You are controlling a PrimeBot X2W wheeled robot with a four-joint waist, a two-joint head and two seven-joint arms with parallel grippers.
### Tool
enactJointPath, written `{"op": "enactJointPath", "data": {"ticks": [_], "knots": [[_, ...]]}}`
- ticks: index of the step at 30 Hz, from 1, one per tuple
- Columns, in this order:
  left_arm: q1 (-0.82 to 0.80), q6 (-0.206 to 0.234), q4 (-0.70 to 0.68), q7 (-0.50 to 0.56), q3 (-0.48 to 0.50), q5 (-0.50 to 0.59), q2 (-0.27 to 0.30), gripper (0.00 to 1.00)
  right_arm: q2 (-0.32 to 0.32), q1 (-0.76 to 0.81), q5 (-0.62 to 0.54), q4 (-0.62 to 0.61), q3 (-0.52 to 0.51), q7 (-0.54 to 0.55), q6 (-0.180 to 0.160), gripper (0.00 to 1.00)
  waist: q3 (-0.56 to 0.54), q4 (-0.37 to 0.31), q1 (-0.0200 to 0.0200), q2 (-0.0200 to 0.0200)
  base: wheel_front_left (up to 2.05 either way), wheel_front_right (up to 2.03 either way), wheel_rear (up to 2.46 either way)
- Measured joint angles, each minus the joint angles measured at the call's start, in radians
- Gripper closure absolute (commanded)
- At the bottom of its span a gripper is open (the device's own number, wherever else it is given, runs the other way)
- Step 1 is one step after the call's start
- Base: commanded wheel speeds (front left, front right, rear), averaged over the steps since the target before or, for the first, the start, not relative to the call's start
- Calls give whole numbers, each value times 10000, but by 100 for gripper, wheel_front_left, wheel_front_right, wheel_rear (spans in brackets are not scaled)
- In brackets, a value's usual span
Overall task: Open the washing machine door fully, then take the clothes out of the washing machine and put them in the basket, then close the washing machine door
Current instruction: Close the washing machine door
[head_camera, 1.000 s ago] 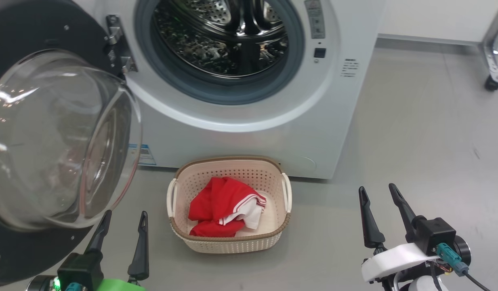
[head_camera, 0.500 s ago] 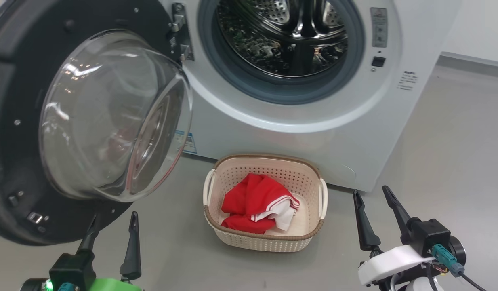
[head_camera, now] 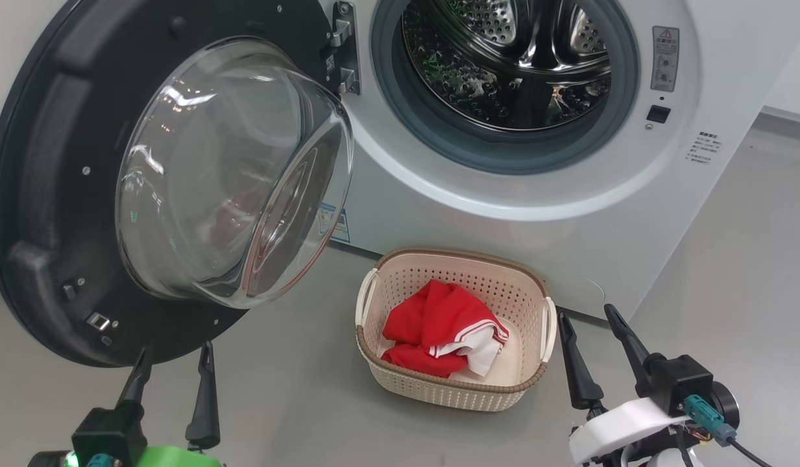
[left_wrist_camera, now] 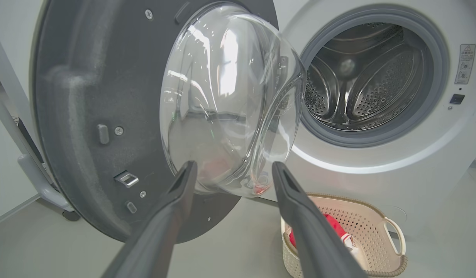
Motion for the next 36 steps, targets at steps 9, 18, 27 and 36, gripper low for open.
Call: {"op": "enactJointPath", "data": {"ticks": [9,18,27,36], "knots": [[13,15,-4,0,33,0,-6,15,2,-3,0,69,65,0,0,0,14,31,0,0,0,0,0],[25,33,-2,31,-4,-46,-17,100,2,-7,0,94,96,0,-2,0,29,17,0,0,0,0,0],[24,-109,-222,-31,-33,-761,-100,100,2,-12,2,113,100,0,-2,0,1,15,0,0,0,0,0],[20,-610,-663,-121,345,-3524,-299,100,2,-13,17,123,63,0,-2,0,-72,42,0,0,0,0,0]]}}
